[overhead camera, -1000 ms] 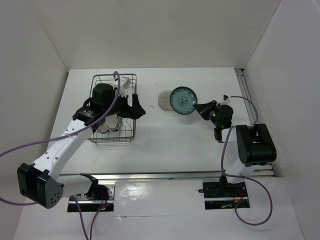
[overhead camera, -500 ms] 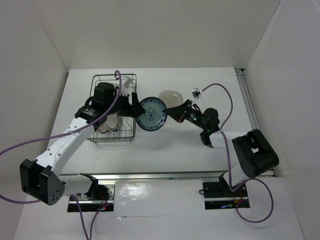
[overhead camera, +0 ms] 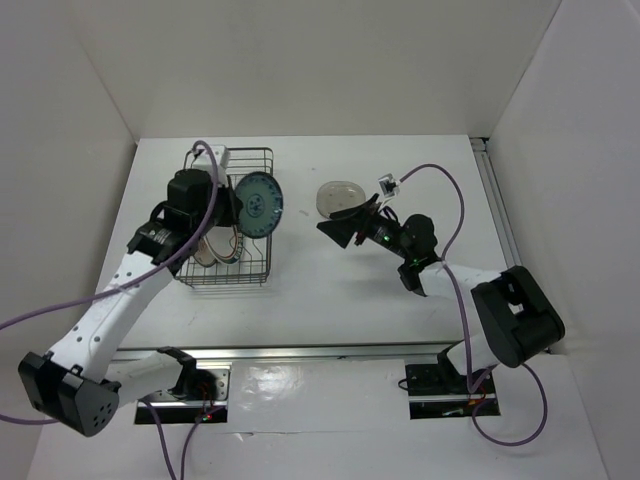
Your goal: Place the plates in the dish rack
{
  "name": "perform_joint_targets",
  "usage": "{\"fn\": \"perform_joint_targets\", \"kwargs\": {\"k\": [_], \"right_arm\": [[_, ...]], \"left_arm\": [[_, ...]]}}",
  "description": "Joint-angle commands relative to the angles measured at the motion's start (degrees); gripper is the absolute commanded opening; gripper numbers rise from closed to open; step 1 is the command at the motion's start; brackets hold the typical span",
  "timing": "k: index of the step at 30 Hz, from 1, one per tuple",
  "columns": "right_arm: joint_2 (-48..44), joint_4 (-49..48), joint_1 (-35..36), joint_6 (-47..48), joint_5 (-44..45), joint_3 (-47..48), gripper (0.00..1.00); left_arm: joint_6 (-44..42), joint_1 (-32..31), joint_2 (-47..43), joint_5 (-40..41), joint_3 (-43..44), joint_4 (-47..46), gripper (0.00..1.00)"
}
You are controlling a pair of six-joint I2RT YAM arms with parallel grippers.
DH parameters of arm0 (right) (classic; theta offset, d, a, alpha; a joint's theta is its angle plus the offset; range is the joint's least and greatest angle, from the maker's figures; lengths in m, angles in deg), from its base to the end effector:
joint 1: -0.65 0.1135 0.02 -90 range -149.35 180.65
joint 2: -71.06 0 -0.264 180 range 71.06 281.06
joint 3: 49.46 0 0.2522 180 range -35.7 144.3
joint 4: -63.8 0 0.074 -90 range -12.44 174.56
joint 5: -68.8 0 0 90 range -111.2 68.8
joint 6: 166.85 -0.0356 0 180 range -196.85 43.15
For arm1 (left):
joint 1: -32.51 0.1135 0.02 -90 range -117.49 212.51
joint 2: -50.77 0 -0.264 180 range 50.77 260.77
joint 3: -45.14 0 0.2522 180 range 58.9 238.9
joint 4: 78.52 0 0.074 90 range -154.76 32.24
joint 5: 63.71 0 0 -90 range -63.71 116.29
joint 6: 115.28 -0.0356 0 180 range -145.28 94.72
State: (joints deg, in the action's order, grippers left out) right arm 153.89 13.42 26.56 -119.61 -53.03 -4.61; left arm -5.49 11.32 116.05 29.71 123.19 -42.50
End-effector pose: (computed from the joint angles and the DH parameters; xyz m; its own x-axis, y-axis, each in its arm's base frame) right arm 0.2505 0.1426 0.2426 -0.4248 0.4349 -0.7940 -0.7439 0.3321 0.5799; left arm 0.2396 -0.0906 0.3658 -0.4512 -0.1876 -0.8725 0.1668 0.9427 -0.2889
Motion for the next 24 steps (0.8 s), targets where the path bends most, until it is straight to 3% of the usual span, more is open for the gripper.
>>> {"fn": "perform_joint_targets", "kwargs": {"k": [1,9,24], "right_arm": [[-2.06,2.79,-0.15,3.39,1.60,0.90,1.00],[-3.20,2.79,-1.92,3.39,-0.33,-2.61,1.00],[-5.31,-4.15,-10.61,-1.45,-6.74,-7.71,1.00]], "left_arm": [[-4.05,0.27,-4.37,22.56,1.81,-1.43,0.00],[-5.20,0.27,-0.59,35.33,1.27,1.46,0.00],[-0.54,0.27,7.67,33.93,0.04,4.72,0.00]]}}
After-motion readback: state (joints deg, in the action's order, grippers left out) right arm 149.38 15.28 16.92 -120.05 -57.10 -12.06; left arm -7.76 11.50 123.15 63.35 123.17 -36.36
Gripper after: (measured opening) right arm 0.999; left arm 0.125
